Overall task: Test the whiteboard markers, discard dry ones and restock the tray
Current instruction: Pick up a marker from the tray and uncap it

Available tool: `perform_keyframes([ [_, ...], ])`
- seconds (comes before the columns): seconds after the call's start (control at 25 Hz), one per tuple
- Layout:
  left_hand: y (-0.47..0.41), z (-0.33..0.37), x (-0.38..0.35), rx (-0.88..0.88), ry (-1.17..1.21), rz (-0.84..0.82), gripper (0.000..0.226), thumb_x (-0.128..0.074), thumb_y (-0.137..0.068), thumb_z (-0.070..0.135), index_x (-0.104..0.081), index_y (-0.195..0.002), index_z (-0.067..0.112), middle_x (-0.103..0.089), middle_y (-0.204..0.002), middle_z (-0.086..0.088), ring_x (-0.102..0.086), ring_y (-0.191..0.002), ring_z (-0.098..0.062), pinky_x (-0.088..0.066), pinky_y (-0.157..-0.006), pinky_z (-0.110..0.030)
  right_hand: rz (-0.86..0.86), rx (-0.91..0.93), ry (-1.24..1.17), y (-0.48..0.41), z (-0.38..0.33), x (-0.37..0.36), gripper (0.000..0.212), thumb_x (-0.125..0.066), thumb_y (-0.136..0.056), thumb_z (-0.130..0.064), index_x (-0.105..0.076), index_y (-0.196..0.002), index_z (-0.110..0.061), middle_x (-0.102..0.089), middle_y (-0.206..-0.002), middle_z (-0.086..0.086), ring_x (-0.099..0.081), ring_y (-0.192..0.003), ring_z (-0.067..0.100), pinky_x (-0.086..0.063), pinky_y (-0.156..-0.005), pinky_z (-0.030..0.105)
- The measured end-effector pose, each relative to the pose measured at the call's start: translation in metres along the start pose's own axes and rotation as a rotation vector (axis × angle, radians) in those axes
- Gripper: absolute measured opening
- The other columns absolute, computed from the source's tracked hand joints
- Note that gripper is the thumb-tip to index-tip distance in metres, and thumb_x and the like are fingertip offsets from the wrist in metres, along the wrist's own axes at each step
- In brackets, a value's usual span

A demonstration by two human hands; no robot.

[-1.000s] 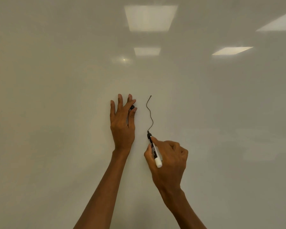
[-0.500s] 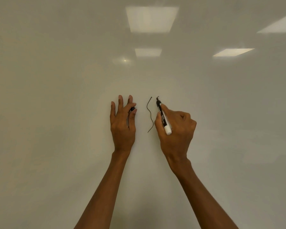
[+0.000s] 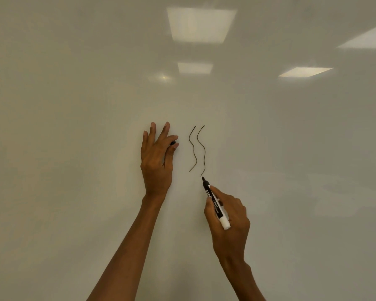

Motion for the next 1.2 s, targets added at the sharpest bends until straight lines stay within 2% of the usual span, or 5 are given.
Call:
perform_keyframes([
  [0.12,-0.003,-0.002,0.006,0.049,0.018,0.041,0.018,-0.068,-0.093,0.01,-0.071,-0.111,0.006,-0.061,-0.133,-0.008,-0.042,-0.14,-0.03,-0.035,-0.117,-0.049,-0.097,-0.372,-0.395,0.0,0.014,-0.002,0.018,-0.065,-0.093,-0.01,-0.072,-0.105,-0.022,-0.071,-0.094,-0.009,-0.068,-0.089,0.014,-0.056,-0.077,0.027],
  [0.32,0.004,-0.01,0.022,0.304,0.156,0.046,0.02,-0.069,-0.092,0.014,-0.074,-0.109,0.007,-0.059,-0.116,-0.007,-0.058,-0.118,-0.024,-0.047,-0.105,-0.043,-0.187,-0.626,-0.647,0.005,0.022,-0.013,0.022,-0.056,-0.098,-0.011,-0.071,-0.111,-0.02,-0.074,-0.097,0.003,-0.069,-0.087,0.022,-0.057,-0.076,0.029],
  [0.52,0.03,0.003,0.05,0.666,0.424,0.124,0.022,-0.067,-0.094,0.018,-0.072,-0.113,0.01,-0.069,-0.107,-0.006,-0.067,-0.102,-0.012,-0.052,-0.093,-0.025,-0.262,-0.673,-0.841,0.009,0.005,-0.022,0.022,-0.048,-0.101,-0.008,-0.066,-0.114,-0.01,-0.073,-0.099,0.015,-0.067,-0.083,0.025,-0.055,-0.076,0.035],
  [0.72,0.074,0.006,0.058,0.957,0.634,0.138,0.025,-0.068,-0.093,0.017,-0.073,-0.117,0.012,-0.074,-0.113,-0.008,-0.07,-0.106,-0.02,-0.055,-0.097,-0.038,-0.251,-0.724,-0.914,0.019,0.002,-0.024,0.021,-0.05,-0.1,-0.009,-0.07,-0.106,-0.008,-0.073,-0.095,0.016,-0.064,-0.079,0.024,-0.052,-0.074,0.034],
  [1.2,0.119,0.016,0.062,1.079,0.667,0.136,0.022,-0.064,-0.095,0.015,-0.073,-0.115,0.011,-0.076,-0.104,-0.002,-0.071,-0.104,-0.019,-0.056,-0.095,-0.036,-0.291,-0.758,-0.824,0.04,0.016,-0.025,0.02,-0.051,-0.1,-0.013,-0.071,-0.105,-0.01,-0.075,-0.091,0.011,-0.065,-0.076,0.018,-0.054,-0.073,0.03],
])
Point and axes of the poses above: each hand's wrist, its own y-axis away from the middle knuckle, its own x-axis out of the back of the hand, z = x × y, the point moved 9 cm from there along -y, towards the middle knuckle
